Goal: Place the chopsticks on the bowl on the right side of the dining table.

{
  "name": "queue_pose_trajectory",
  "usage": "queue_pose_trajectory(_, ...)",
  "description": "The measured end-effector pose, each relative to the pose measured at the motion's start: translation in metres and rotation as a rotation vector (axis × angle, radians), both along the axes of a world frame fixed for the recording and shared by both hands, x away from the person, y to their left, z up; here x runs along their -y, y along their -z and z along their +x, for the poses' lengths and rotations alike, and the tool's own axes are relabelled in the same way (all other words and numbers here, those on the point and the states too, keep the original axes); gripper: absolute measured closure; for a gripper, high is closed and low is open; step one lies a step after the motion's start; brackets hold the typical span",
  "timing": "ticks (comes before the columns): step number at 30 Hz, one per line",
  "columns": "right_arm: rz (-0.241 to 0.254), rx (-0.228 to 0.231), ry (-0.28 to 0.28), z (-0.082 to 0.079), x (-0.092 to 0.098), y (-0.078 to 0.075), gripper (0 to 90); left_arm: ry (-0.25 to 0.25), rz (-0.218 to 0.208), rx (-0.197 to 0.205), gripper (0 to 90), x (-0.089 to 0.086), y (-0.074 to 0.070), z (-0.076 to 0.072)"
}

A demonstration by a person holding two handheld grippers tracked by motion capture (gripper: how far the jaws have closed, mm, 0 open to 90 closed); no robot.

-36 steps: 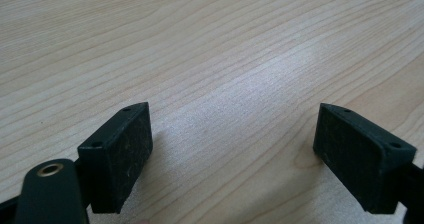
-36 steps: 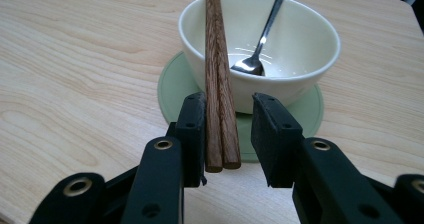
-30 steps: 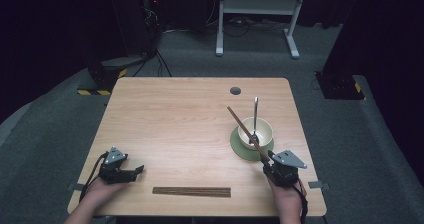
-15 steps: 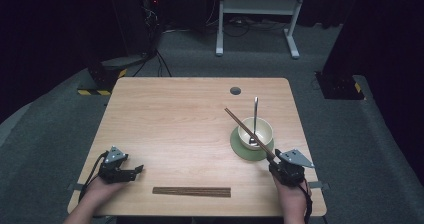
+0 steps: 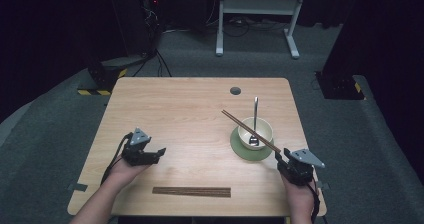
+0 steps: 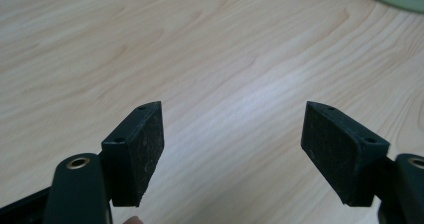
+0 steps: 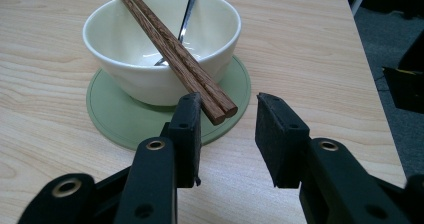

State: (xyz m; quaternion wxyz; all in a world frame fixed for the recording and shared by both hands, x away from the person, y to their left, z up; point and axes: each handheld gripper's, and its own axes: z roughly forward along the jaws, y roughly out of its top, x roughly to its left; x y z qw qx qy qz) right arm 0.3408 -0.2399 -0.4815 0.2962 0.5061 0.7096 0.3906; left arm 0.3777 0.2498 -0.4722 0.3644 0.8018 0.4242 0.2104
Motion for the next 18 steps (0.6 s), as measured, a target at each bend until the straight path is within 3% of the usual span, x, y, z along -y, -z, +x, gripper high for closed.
queue_pose_trajectory(4,-0.014,-0.006,-0.001,0.001,-0.003,0.003,61.7,0.013,0.003,0.016,25.3,0.033,-0.002,0.024)
queue_pose_trajectory(9,-0.021,-0.011,0.008,0.005,-0.005,0.002,60.6,0.026,-0.022,0.040,25.4,0.058,-0.002,0.042)
queue_pose_trajectory(14,-0.034,-0.022,0.001,0.010,0.002,-0.003,60.5,0.071,-0.093,0.043,26.0,0.094,-0.002,0.067)
queue_pose_trajectory(15,-0.034,-0.022,0.001,0.010,0.002,-0.003,60.5,0.071,-0.093,0.043,26.2,0.094,-0.002,0.067)
queue_pose_trajectory(18,-0.039,-0.025,0.013,0.012,0.009,-0.005,60.5,0.082,-0.085,0.064,26.5,0.118,-0.002,0.079)
